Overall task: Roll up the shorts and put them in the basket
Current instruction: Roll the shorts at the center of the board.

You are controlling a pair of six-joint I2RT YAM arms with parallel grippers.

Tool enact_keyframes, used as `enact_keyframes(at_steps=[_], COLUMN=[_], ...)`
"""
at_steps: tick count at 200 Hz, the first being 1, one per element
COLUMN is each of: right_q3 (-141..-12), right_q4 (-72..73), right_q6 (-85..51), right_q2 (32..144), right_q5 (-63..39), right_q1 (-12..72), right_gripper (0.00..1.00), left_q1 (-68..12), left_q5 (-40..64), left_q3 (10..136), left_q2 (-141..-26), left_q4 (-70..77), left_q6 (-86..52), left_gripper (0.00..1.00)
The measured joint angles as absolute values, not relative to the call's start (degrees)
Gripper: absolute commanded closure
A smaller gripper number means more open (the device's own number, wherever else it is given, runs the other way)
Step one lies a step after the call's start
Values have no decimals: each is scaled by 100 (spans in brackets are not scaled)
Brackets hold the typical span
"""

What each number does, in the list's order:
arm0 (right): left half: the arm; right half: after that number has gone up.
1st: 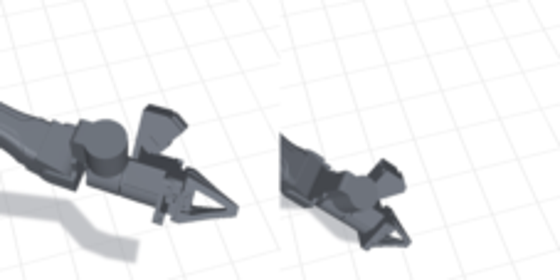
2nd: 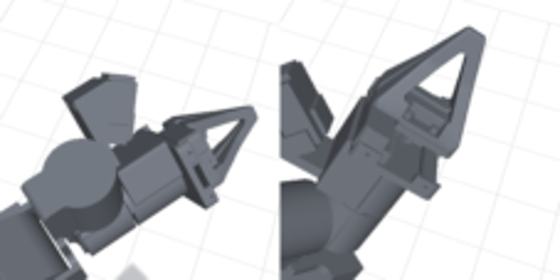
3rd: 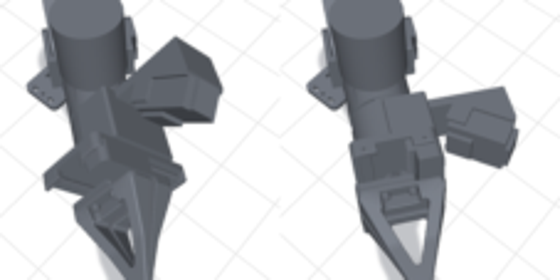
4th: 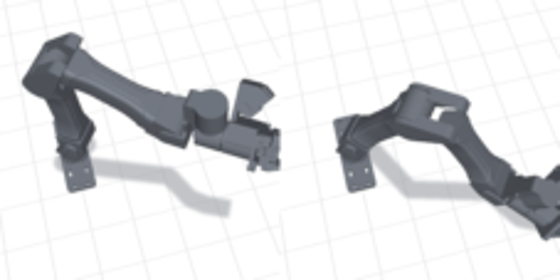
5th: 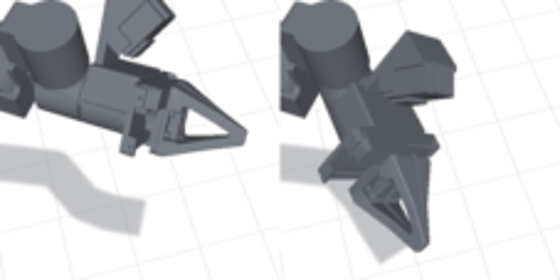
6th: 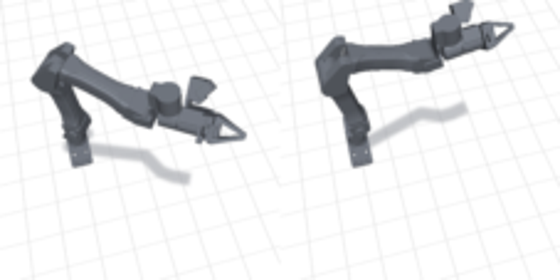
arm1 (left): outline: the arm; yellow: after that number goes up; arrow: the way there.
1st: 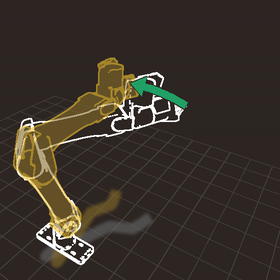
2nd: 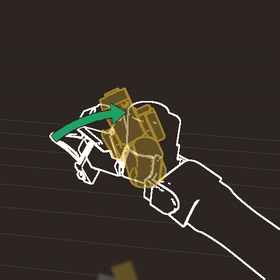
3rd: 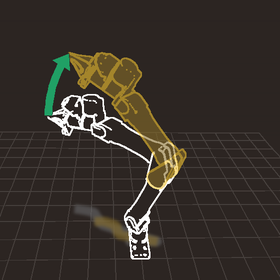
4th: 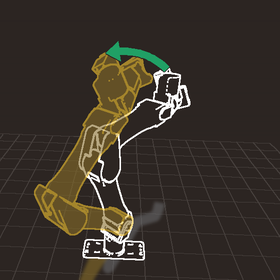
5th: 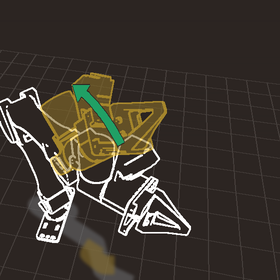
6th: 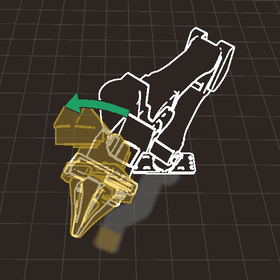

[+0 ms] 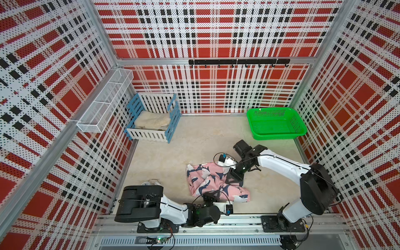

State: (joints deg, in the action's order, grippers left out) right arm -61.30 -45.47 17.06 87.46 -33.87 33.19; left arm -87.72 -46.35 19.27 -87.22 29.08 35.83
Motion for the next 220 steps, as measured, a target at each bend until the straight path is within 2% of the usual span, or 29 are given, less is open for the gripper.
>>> enact_keyframes(at_steps=[19, 42, 46, 50, 54, 70, 75, 81, 92, 104, 134, 168, 182, 210, 220], right_q3=[-6152, -6368, -6425, -6471, -6506, -6576, -6600, -6650, -6781, -6908, -6879, -6309, -6095, -6023, -6023], right_q4=[-4012, -3765, -3754, -3736, -3723, -3645, -3651, -3667, -3693, -3686, -3710, -3778, -3830, -3830, -3793], right_q6=[1061, 340, 233, 132, 69, -298, -397, -510, -705, -976, -1420, -1669, -1739, -1763, -1741], right_q2=[8626, 9205, 9362, 9509, 9636, 10044, 10143, 10250, 10442, 10593, 10608, 10291, 10090, 9918, 9870], right_q5=[-2545, -1780, -1704, -1621, -1549, -1173, -1039, -858, -495, -137, 788, 1337, 1382, 1253, 1109], right_q1=[2991, 2950, 2965, 2991, 3000, 3168, 3245, 3347, 3516, 3642, 3640, 2998, 2762, 2687, 2689], right_gripper=[48, 39, 33, 22, 19, 18, 20, 31, 66, 100, 100, 100, 100, 100, 90], left_q1=[-8779, -8781, -8781, -8781, -8781, -8781, -8781, -8781, -8781, -8781, -8744, -8444, -8112, -6958, -6650], left_q5=[-4595, -4578, -4578, -4576, -4576, -4574, -4576, -4578, -4589, -4600, -4578, -3953, -3240, -1267, -722], left_q3=[1927, 1927, 1927, 1929, 1929, 1935, 1935, 1935, 1940, 1968, 2204, 2749, 3076, 4101, 4298], left_q2=[-8722, -8722, -8722, -8722, -8722, -8722, -8722, -8722, -8722, -8722, -8722, -8709, -8720, -8936, -8954], left_q4=[2851, 2808, 2803, 2801, 2797, 2783, 2781, 2779, 2770, 2729, 2276, 1291, 777, -318, -593], left_q6=[3426, 3258, 3240, 3221, 3201, 3142, 3129, 3111, 3089, 3048, 2777, 2237, 2158, 2233, 2344], left_gripper=[100, 100, 100, 100, 100, 100, 100, 100, 100, 100, 100, 100, 100, 100, 100])
